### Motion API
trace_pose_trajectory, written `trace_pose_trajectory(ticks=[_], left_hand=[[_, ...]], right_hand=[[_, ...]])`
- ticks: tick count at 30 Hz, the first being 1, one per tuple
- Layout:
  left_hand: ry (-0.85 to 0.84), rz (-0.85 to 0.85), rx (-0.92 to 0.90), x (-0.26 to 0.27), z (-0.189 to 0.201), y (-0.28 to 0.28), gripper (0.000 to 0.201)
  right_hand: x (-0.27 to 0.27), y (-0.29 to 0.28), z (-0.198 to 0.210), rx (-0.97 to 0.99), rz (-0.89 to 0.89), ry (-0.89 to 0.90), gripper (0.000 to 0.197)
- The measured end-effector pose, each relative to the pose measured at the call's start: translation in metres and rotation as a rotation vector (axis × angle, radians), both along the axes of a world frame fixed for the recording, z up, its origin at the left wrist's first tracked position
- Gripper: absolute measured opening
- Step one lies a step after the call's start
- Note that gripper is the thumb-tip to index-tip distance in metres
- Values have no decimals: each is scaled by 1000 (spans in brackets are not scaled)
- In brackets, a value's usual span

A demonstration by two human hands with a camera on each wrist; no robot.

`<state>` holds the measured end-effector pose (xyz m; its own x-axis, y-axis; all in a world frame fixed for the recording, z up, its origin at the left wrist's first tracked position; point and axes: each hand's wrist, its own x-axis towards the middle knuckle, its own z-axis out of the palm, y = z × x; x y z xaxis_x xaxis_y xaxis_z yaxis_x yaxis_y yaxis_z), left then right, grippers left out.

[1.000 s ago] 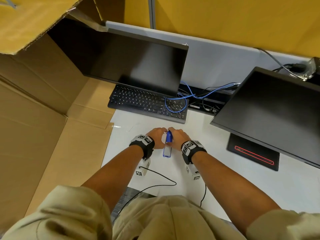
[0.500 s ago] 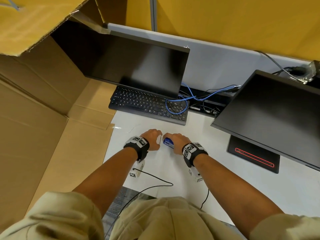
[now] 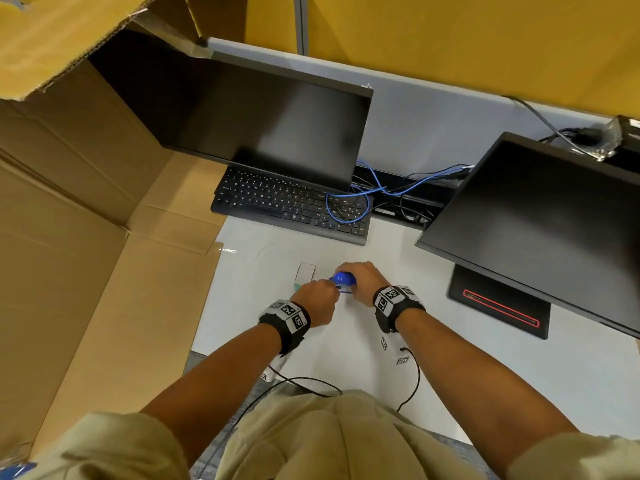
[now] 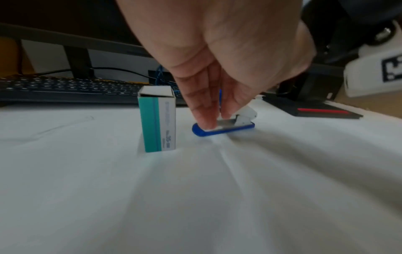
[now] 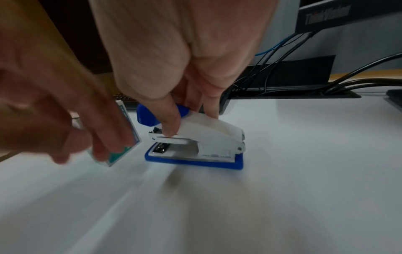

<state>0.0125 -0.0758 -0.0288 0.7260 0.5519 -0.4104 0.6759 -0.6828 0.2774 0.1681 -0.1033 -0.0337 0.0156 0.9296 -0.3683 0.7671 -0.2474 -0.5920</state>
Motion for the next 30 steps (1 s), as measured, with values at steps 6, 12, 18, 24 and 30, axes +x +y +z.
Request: trace_pose_trajectory(ticks=[6,12,18,24,30], left_hand=[[177,-27,-117,-11,-19,-13,71],[284,-110,-67,-10,-26,-13,83],[257,-102,-66,0,-18,-1,87],[328,-160,-8,20,-9,4,59],[394,-245,12,36,-5,7,38]], right_hand=[[3,-4,1,15,-12,47,45],[15,-9,7,-27,-52,113,47],[29,-18,16,-40,-62,98,41],[39,-30,22,45,-16,44,31],[66,-52,25,139,-59,-88,27]])
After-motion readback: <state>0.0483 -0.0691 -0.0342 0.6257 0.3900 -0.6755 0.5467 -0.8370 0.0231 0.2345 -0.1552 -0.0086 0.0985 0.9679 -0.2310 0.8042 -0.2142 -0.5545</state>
